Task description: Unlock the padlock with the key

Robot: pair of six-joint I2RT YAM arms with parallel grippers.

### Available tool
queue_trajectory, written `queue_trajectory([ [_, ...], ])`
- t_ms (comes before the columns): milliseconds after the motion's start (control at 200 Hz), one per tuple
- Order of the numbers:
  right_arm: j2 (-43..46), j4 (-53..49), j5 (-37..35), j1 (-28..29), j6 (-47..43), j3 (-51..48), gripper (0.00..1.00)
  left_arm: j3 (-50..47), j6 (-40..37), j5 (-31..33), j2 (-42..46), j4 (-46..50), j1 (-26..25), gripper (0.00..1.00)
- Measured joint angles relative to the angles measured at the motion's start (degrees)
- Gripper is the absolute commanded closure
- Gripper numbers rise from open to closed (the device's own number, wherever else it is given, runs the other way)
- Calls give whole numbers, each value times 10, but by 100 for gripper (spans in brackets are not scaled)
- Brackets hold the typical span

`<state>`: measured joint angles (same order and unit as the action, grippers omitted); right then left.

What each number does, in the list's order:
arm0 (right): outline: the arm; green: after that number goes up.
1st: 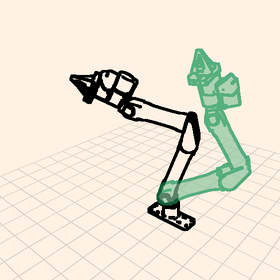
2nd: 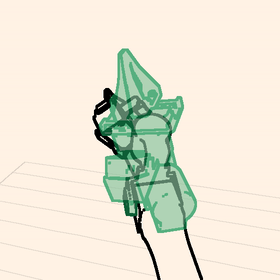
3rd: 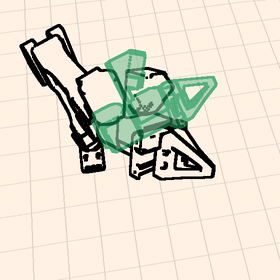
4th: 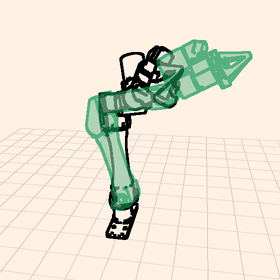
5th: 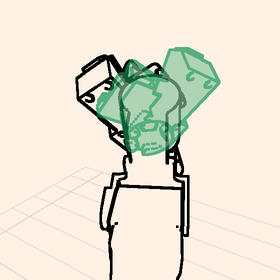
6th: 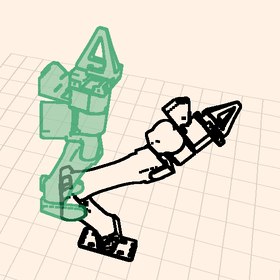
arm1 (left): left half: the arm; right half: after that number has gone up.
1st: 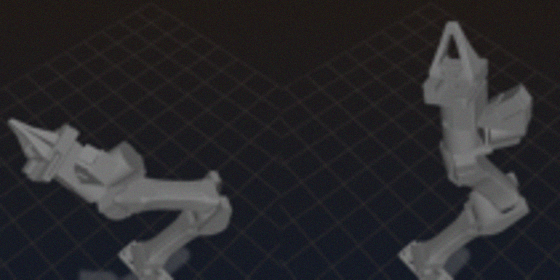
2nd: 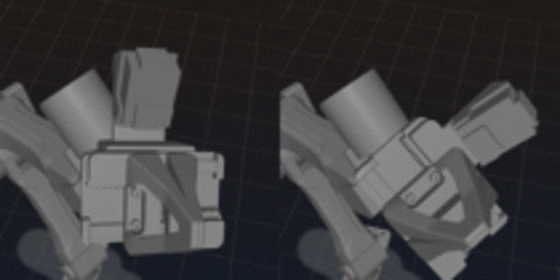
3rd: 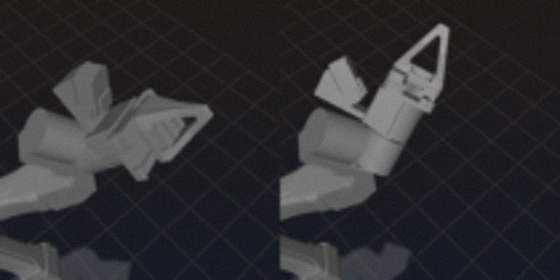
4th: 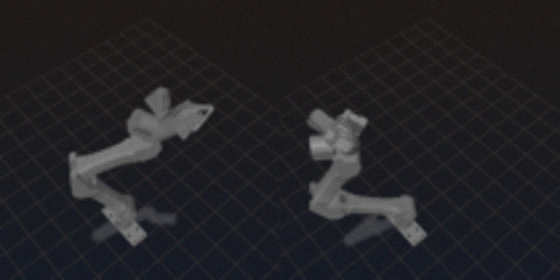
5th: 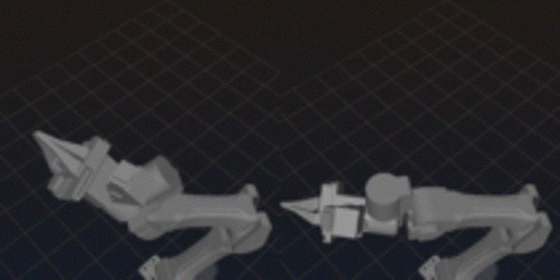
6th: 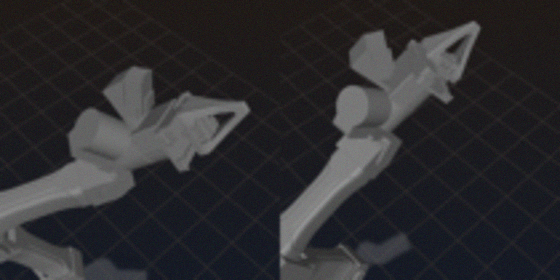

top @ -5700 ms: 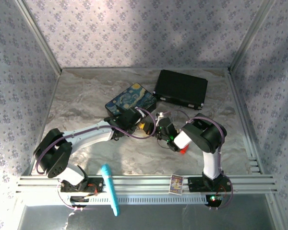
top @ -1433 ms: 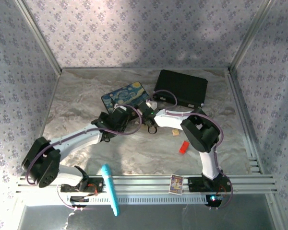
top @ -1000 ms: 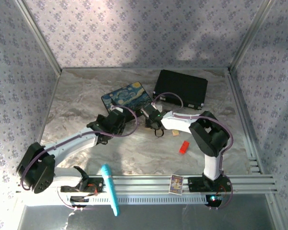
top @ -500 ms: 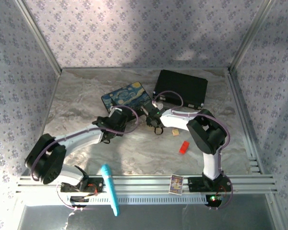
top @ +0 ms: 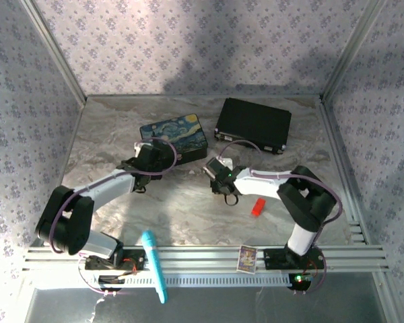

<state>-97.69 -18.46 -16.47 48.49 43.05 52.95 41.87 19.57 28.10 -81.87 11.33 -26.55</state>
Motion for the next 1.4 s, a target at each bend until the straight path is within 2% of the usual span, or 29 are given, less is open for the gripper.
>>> queue_trajectory([
  [90,20,-19,4,8,0,-17,62,-3,6,-21,0,-12,8,0],
  [175,27,-31,8,8,-7,-24,49,-16,14,-41,7,-25,11,0],
  [225,28,-33,9,8,-10,-24,45,-30,19,-55,22,-30,11,0],
  [345,47,-39,9,10,-24,-25,39,-84,35,-91,104,-37,10,0],
  [450,106,-40,9,12,-39,-28,35,-107,44,-104,194,-19,10,0],
  [515,155,-35,8,12,-59,-31,23,-108,50,-102,247,-12,11,0],
  [525,163,-33,8,12,-63,-32,20,-108,51,-100,256,-10,11,0],
  [540,178,-30,6,11,-69,-34,5,-108,52,-96,268,-9,11,0],
  [550,183,-28,5,11,-75,-34,2,-108,52,-94,276,-8,11,0],
  [655,269,-15,-21,-8,-117,-46,1,-108,51,-34,341,-5,18,0],
  [730,315,-1,-46,-59,-151,-59,1,-122,33,23,363,-39,26,0],
  [825,346,33,-73,-151,-210,-88,1,-174,-4,79,373,-116,46,0],
  [964,344,90,-93,-288,-286,-149,2,-215,-56,102,329,-189,109,0],
  [1089,326,185,-72,-405,-331,-213,2,-218,-97,99,248,-261,162,0],
  [1199,298,299,-25,-485,-354,-276,5,-230,-116,65,183,-329,204,0],
  [1269,267,365,0,-511,-365,-299,4,-235,-127,40,140,-371,224,0],
  [1399,192,470,45,-515,-386,-304,1,-235,-142,-31,72,-440,247,0],
])
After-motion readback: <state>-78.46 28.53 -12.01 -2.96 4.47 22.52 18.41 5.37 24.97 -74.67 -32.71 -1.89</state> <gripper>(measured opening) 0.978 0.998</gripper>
